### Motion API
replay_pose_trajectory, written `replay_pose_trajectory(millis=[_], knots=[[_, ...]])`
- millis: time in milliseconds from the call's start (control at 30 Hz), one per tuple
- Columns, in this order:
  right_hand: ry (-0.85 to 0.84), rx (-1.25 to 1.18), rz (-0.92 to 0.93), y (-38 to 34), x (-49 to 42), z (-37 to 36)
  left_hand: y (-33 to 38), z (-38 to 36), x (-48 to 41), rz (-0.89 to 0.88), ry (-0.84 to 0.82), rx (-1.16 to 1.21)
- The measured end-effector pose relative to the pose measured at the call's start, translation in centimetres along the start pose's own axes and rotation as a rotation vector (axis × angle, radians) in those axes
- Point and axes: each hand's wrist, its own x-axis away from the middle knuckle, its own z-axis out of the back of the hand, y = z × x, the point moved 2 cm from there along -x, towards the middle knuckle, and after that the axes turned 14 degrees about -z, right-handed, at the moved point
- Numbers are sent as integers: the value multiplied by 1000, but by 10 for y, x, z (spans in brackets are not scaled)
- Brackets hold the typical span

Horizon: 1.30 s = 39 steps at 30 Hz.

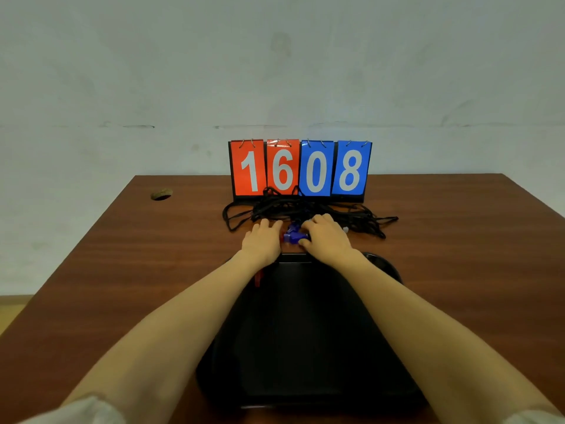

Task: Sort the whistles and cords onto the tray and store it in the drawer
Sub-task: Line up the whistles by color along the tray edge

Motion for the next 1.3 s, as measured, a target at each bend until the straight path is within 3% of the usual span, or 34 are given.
replay_pose_trajectory(millis=[333, 467, 733, 833, 967, 1300], knots=[[44, -20, 6, -12, -11, -23, -7, -11, -16, -30, 6, -89], [-11, -98, -39, -8, -8, -22, -6, -4, -10, -14, 17, -110], [59, -333, -34, -2, 17, 4, 13, 20, 29, -53, 360, 0], [87, -464, -63, 4, 35, 17, 27, 16, 51, -86, 419, 89], [83, -527, -77, 17, 62, 20, 43, 3, 82, -60, 398, 163], [-3, -626, -148, 28, 110, 13, 58, -19, 106, 6, 252, -64]])
